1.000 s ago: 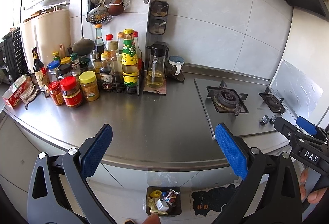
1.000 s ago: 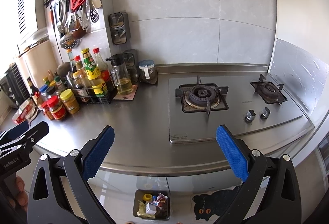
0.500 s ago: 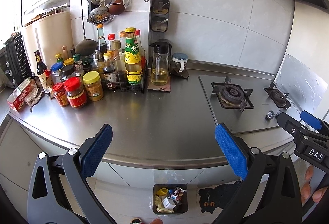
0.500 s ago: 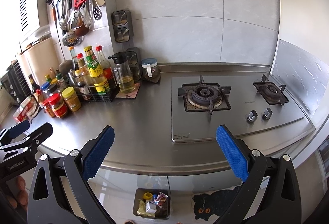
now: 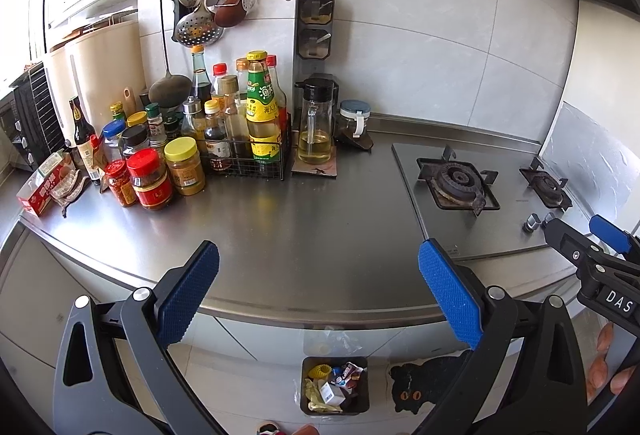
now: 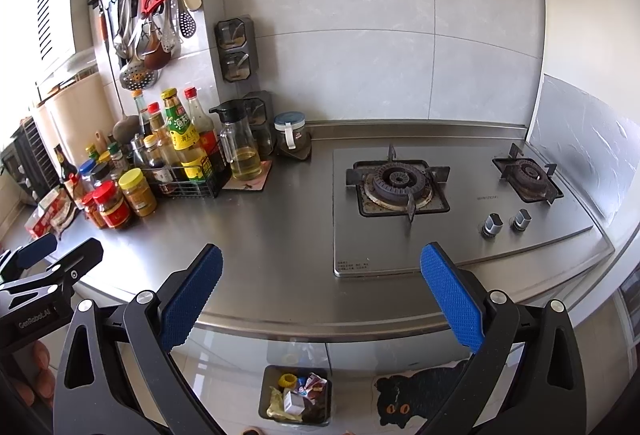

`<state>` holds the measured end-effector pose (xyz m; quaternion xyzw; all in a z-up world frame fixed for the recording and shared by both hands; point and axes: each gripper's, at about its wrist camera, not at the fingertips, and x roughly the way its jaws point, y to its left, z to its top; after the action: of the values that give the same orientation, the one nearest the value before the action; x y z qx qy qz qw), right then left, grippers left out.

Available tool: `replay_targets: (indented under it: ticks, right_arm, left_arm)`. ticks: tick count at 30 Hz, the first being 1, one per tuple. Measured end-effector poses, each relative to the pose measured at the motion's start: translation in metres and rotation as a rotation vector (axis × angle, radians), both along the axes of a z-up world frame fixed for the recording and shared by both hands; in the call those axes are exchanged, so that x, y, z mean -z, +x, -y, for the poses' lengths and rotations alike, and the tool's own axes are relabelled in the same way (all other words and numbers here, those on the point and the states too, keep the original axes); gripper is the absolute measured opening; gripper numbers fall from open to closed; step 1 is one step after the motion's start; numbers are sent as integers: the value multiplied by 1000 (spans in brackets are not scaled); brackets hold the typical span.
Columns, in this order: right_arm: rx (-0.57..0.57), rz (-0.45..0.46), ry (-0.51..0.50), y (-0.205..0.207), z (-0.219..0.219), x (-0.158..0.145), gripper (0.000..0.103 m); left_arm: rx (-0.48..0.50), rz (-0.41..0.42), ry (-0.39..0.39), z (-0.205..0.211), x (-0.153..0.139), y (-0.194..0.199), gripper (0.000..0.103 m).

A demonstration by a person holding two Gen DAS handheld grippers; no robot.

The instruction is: Collect trash

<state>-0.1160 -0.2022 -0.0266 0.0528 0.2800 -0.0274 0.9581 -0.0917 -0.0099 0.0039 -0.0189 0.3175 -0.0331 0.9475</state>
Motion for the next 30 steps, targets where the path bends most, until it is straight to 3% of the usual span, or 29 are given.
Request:
replay_targets:
  ticks: [30]
  right_arm:
    - [-7,-3,2,5,0,2,100]
  left_arm:
    - [-8,-8,7,0,3,5,95]
